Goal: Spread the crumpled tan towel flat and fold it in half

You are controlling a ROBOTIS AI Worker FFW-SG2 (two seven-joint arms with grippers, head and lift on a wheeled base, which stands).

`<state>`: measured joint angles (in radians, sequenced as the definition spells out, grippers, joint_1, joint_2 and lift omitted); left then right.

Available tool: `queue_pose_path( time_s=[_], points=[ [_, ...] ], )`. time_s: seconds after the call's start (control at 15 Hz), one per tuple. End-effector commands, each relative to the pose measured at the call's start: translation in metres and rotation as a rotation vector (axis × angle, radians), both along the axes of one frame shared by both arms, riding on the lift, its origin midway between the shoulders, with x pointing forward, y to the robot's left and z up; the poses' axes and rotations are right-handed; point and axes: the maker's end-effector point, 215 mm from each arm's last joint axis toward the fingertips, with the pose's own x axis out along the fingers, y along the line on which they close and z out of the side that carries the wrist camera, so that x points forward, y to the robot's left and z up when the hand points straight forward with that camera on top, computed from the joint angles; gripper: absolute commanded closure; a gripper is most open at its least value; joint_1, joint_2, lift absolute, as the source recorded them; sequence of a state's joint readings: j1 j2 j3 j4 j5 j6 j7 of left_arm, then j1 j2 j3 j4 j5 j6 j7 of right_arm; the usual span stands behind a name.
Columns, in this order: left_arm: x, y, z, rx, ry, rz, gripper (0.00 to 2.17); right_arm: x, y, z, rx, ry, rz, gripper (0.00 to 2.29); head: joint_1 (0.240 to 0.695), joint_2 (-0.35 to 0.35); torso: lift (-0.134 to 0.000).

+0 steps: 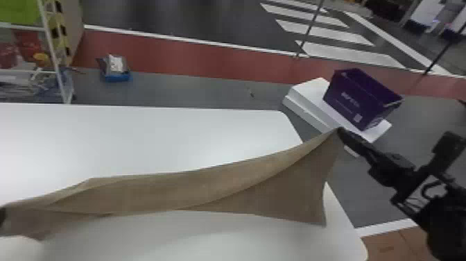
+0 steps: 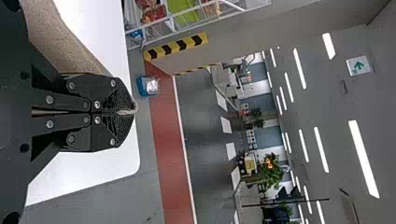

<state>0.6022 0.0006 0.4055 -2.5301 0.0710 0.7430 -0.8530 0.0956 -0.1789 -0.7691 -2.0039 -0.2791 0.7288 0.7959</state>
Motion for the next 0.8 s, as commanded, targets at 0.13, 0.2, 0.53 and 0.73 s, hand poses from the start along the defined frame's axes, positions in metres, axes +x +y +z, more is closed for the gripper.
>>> queue_pose_path(
  time_s=[0.13,0.2,0.53,0.73],
  points=[
    [0.023,0.018,0.037,0.008,-0.051,0.095,1.38,-0.004,-0.024,0.029,-0.015,0.014,-0.011,2.13,0.695,-0.315,-0.124],
    [0.025,0.021,0.043,0.011,-0.056,0.111,1.38,-0.006,-0.029,0.033,-0.020,0.015,-0.010,2.13,0.695,-0.315,-0.124],
    [0.035,0.040,0.071,-0.013,-0.045,0.190,1.38,-0.013,-0.043,0.051,0.054,0.015,-0.015,2.13,0.695,-0.319,-0.124],
    [0.031,0.044,0.093,-0.035,-0.079,0.196,1.38,-0.022,-0.024,0.059,0.106,0.018,0.040,2.13,0.695,-0.309,-0.124]
  ],
)
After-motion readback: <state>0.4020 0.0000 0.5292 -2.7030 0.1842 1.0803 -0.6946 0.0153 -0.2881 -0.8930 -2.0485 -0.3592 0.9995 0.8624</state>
